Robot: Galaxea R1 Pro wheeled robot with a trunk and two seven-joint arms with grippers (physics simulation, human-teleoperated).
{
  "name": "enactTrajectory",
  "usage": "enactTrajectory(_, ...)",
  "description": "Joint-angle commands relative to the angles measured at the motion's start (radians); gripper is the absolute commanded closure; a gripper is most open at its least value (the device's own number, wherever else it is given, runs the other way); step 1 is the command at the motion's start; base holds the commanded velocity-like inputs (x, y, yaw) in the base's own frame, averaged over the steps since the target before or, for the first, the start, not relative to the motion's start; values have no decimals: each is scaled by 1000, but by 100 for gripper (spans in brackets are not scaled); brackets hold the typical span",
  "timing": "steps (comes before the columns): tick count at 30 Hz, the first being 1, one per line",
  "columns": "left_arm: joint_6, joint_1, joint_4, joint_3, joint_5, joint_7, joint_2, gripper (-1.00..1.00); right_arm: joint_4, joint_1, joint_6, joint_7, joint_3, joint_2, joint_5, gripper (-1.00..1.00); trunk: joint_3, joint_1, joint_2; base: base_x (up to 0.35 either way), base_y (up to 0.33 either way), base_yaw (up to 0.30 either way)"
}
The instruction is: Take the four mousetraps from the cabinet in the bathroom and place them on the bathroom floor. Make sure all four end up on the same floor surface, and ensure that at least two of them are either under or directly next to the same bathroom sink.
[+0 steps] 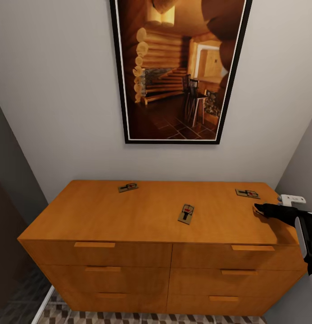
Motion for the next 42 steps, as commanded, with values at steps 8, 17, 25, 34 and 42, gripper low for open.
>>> enactTrajectory(8,-3,-1,1,-3,-1,-1,0,-100,4,-1,3,9,-2,0,11,-100,-1,0,-1,0,0,0)
enactTrajectory(17,-3,-1,0,-3,-1,0,0,-100,24,-1,3,9,-2,0,11,-100,-1,0,-1,0,0,0)
enactTrajectory(25,-3,-1,-1,-3,-1,-1,-1,-100,29,-1,3,9,-3,0,11,-100,-1,0,-1,0,0,0)
enactTrajectory(34,-3,-1,-1,-3,-1,-1,-1,-100,30,-1,3,9,-2,0,11,-100,-1,0,-1,0,0,0)
enactTrajectory(42,-3,-1,-1,-3,-1,-1,0,-100,32,-1,3,9,-2,0,11,-100,-1,0,-1,0,0,0)
